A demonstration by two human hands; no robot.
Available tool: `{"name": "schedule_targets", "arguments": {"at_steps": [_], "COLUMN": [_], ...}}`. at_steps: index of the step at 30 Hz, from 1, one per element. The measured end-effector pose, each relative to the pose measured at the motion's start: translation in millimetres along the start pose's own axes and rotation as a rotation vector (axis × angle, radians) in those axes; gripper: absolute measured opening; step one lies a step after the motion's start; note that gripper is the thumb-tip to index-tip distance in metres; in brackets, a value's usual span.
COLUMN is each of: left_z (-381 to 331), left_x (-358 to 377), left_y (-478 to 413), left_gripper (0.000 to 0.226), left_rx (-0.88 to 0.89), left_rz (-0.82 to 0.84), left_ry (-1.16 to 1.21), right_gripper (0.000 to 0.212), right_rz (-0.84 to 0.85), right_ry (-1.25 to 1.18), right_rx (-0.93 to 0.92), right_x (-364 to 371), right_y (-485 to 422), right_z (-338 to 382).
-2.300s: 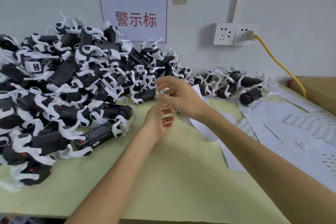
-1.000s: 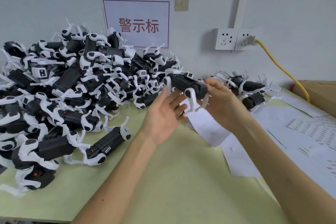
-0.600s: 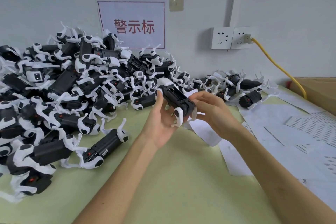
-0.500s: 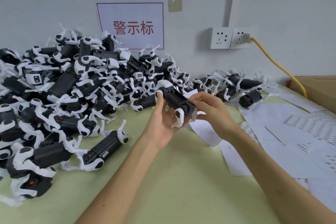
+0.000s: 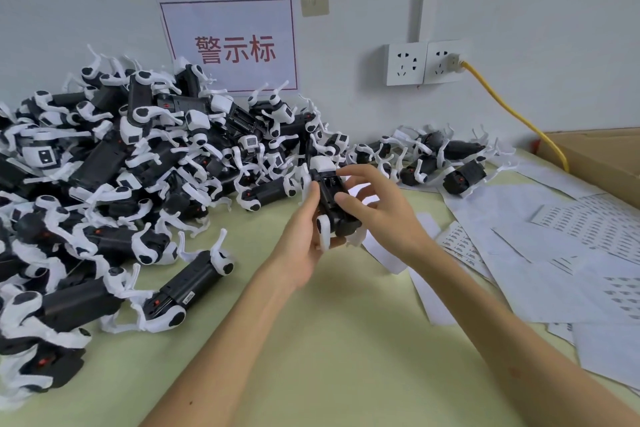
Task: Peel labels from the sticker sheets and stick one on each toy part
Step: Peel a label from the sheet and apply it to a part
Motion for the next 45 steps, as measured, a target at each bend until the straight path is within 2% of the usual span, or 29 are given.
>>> {"name": "schedule_targets", "arguments": {"at_steps": [6, 8, 12, 15, 17, 22, 26, 28, 32, 36, 39, 41, 43, 45], "left_z": [0.2, -0.4, -4.3, -4.0, -4.9, -9.5, -8.9, -9.9, -12.3, -11.6, -10.2, -10.4, -10.9, -10.6], "left_x": [7.4, 9.1, 15.0, 18.9, 20.8, 17.1, 16.9, 13.1, -3.7, -16.5, -29.2, -35.6, -36.2, -31.9], "left_y": [2.0, 1.7, 2.6, 2.9, 3.7, 4.3, 4.7, 3.0, -1.5, -3.5, -6.1, -5.7, -4.3, -3.3], "left_gripper": [0.054, 0.044, 0.027, 0.039, 0.035, 0.034, 0.029, 0.031, 0.037, 0.049, 0.044, 0.03, 0.026, 0.028], "left_rx": [-0.011, 0.024, 0.141, 0.174, 0.196, 0.181, 0.131, 0.133, 0.12, 0.098, 0.081, 0.065, 0.042, 0.016], "left_rz": [0.09, 0.131, 0.201, 0.21, 0.214, 0.193, 0.18, 0.125, -0.031, -0.18, -0.268, -0.277, -0.255, -0.216], "left_ry": [0.027, 0.022, -0.13, -0.232, -0.261, -0.187, -0.022, 0.053, 0.18, 0.256, 0.349, 0.38, 0.4, 0.4], "right_gripper": [0.028, 0.031, 0.029, 0.022, 0.02, 0.015, 0.011, 0.014, 0.033, 0.027, 0.022, 0.021, 0.05, 0.07], "right_rz": [0.021, 0.02, -0.056, -0.136, -0.158, 0.006, 0.038, 0.009, -0.025, -0.101, -0.23, -0.25, -0.204, -0.139], "right_ry": [-0.081, -0.103, -0.151, -0.207, -0.259, -0.453, -0.43, -0.345, 0.05, 0.103, 0.171, 0.389, 0.655, 0.856], "right_rx": [0.112, 0.14, 0.164, 0.197, 0.224, 0.276, 0.207, 0.14, -0.038, -0.045, 0.087, 0.26, 0.454, 0.562], "right_x": [-4.6, -5.0, -10.8, -17.8, -20.3, -14.6, -15.2, -13.4, 2.9, -3.2, -30.7, -45.9, -55.1, -56.4], "right_y": [-4.8, -5.9, -7.3, -7.3, -7.1, -9.2, -7.4, -4.8, 2.5, 1.9, -9.4, -19.5, -23.6, -23.2], "right_z": [-10.5, -12.8, -15.7, -20.0, -22.5, -21.7, -12.4, -6.9, 2.6, 3.4, -10.3, -33.1, -61.7, -82.2]}}
Point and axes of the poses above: each hand's wrist, its own y-axis away from the middle knuckle, its own x-axis out of the palm, z = x × y, the point moved 8 cm from there along -y, towards the middle knuckle, and after that the axes turned 14 degrees about x, right-handed, at the moved point
